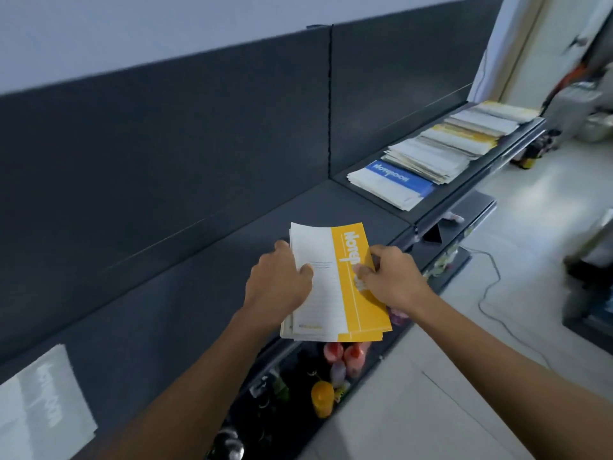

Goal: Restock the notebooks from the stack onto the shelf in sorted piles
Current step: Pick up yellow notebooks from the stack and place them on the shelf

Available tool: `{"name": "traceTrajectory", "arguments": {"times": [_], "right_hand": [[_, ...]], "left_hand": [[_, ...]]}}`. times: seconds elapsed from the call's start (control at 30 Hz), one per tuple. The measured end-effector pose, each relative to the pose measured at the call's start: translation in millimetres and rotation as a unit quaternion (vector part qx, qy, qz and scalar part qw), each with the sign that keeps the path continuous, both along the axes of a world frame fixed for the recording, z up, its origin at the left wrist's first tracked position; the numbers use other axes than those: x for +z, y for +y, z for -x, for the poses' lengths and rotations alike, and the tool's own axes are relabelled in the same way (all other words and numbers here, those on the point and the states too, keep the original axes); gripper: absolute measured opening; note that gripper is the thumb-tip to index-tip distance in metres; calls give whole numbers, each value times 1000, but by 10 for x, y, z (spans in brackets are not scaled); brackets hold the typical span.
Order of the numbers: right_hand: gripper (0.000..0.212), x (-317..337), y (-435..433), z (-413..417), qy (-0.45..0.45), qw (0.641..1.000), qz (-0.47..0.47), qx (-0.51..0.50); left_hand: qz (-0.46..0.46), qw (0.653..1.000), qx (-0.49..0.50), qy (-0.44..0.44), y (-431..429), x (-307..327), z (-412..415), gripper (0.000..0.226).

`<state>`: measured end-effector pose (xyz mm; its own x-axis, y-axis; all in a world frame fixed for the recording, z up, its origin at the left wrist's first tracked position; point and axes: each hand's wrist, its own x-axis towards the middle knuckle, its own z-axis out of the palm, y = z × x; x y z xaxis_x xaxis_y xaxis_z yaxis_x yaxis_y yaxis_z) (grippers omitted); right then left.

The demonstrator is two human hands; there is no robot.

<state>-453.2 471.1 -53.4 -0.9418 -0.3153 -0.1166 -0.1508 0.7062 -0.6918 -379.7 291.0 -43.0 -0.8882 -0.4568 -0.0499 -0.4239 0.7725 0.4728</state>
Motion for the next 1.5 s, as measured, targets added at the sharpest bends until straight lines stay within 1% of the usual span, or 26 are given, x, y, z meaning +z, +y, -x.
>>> {"name": "traceTrajectory", "arguments": {"times": [0.1,0.33,0.63,0.73,0.83,0.93,1.07,1.2,1.33,1.5], "right_hand": [[18,-11,455,303,-8,1000,-6,-11],[19,-38,1166,942,10,998,-35,-46],[15,30,1664,1857,20,994,-62,-87],[15,56,1806,2199,23,991,-78,-107],[20,102,1971,2497,16,988,-85,-128],[25,169,2162,2777,18,985,-80,-153],[25,227,2463,3097,14,982,-77,-174],[27,208,2798,3437,26,976,-51,-208],[34,155,3207,3853,19,975,-37,-220],[31,62,3810,4433,11,976,-25,-215]], "left_hand": [[-7,1000,-14,-8,447,-23,359,32],[10,999,-40,-13,1168,-34,1078,33],[-3,997,-77,-12,1630,-15,2132,37],[4,996,-92,3,1758,-35,2567,31],[5,994,-109,9,1912,-37,2979,28],[5,992,-129,13,2087,-15,3332,29],[8,986,-163,22,2351,30,3754,28],[14,981,-189,38,2680,41,4195,30],[16,981,-189,41,3085,-10,4646,34],[29,982,-182,47,3655,-63,5213,35]]}}
